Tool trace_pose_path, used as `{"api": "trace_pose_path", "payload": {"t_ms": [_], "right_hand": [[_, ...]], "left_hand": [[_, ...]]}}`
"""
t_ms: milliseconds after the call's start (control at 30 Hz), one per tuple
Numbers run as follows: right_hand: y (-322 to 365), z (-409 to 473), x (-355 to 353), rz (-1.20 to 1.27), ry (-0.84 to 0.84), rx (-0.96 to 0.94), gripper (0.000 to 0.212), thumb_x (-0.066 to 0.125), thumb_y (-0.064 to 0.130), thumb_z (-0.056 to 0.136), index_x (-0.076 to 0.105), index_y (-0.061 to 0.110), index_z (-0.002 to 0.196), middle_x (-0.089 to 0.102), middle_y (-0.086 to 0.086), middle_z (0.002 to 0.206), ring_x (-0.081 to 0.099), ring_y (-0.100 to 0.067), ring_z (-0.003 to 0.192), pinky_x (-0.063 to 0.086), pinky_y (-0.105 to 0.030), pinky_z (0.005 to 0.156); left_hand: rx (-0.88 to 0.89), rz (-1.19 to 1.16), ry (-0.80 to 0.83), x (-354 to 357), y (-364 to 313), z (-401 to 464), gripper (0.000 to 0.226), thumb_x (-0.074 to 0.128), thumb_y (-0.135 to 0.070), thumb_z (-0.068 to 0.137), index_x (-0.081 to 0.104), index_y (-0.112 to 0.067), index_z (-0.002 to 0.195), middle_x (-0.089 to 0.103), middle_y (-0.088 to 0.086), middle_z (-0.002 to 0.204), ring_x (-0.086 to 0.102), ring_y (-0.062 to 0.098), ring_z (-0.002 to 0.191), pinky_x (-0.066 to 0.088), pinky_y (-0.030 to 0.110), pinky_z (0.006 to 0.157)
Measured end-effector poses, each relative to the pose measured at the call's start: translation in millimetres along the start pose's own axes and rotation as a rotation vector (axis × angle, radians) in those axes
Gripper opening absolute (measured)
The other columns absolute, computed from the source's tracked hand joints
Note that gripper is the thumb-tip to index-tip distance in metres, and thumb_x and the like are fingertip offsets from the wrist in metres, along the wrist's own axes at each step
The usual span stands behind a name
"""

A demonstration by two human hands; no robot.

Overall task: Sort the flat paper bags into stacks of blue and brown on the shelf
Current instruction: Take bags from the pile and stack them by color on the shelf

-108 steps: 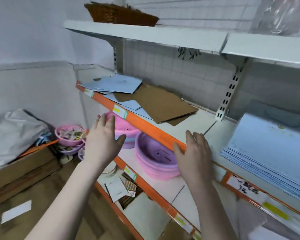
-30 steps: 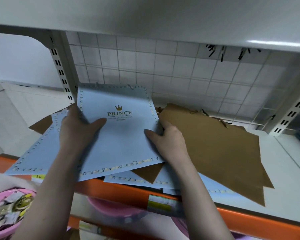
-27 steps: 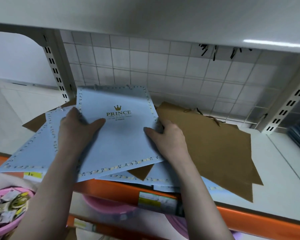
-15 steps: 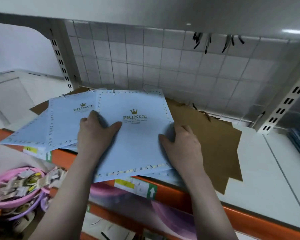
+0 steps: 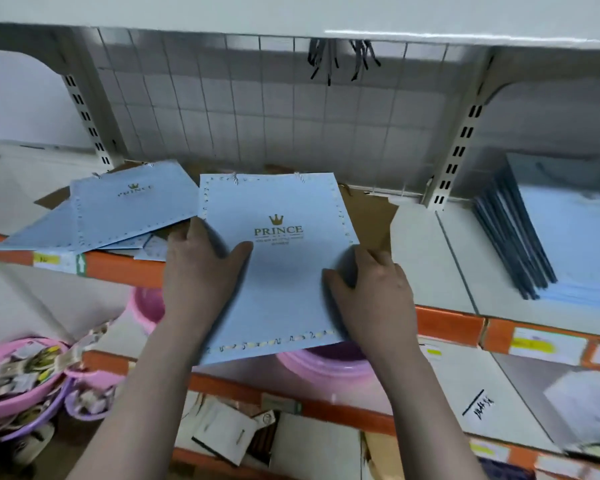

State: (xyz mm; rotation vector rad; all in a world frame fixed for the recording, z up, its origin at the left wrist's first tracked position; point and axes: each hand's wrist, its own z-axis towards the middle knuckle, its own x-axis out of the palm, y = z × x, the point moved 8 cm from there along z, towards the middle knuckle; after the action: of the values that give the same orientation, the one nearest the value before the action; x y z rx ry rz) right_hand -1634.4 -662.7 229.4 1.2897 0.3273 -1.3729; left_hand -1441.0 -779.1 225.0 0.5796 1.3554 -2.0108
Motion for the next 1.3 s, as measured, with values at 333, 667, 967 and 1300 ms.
{"api": "trace_pose_path", "payload": {"t_ms": [333, 667, 967, 1300], "right_hand": [[-82.2, -62.0, -85.7, -0.06, -0.104, 0.093, 0.026, 0.054, 0.035, 0.088, 0.051, 0.01, 0.094, 0.055, -0.008, 0.102, 0.047, -0.029, 0.095, 0.034, -0.035, 0.079], [-233.1, -54.4, -185.9, -0.046, -0.21, 0.125, 0.026, 0.055, 0.037, 0.089, 0.041, 0.015, 0.087, 0.053, -0.006, 0.101, 0.046, -0.029, 0.096, 0.03, -0.034, 0.074], [-376.3, -31.0, -264.0, -0.031, -0.208, 0.077, 0.023, 0.055, 0.034, 0.087, 0.044, 0.014, 0.086, 0.047, -0.002, 0.09, 0.044, -0.024, 0.087, 0.034, -0.031, 0.071], [-411.0, 0.3, -251.2, 0.056, -0.047, 0.106, 0.021, 0.049, 0.032, 0.093, 0.045, 0.015, 0.104, 0.04, 0.0, 0.101, 0.032, -0.015, 0.09, 0.027, -0.026, 0.074]], "left_hand": [[0.032, -0.096, 0.089, 17.2, -89.2, -92.3, 0.042, 0.064, -0.04, 0.076, 0.047, -0.007, 0.096, 0.046, 0.011, 0.096, 0.049, 0.035, 0.083, 0.046, 0.042, 0.074], [0.175, -0.143, 0.071, 98.8, -247.1, -151.5, 0.046, 0.07, -0.032, 0.078, 0.047, 0.0, 0.102, 0.04, 0.012, 0.093, 0.046, 0.035, 0.089, 0.034, 0.037, 0.073], [0.152, -0.115, 0.108, 193.6, -376.7, -203.1, 0.055, 0.068, -0.038, 0.08, 0.047, -0.003, 0.118, 0.048, 0.021, 0.114, 0.048, 0.038, 0.104, 0.037, 0.039, 0.084], [0.169, 0.001, 0.053, 218.9, -396.9, -191.9, 0.053, 0.068, -0.037, 0.08, 0.05, -0.002, 0.116, 0.053, 0.021, 0.109, 0.046, 0.037, 0.107, 0.033, 0.039, 0.088]]}}
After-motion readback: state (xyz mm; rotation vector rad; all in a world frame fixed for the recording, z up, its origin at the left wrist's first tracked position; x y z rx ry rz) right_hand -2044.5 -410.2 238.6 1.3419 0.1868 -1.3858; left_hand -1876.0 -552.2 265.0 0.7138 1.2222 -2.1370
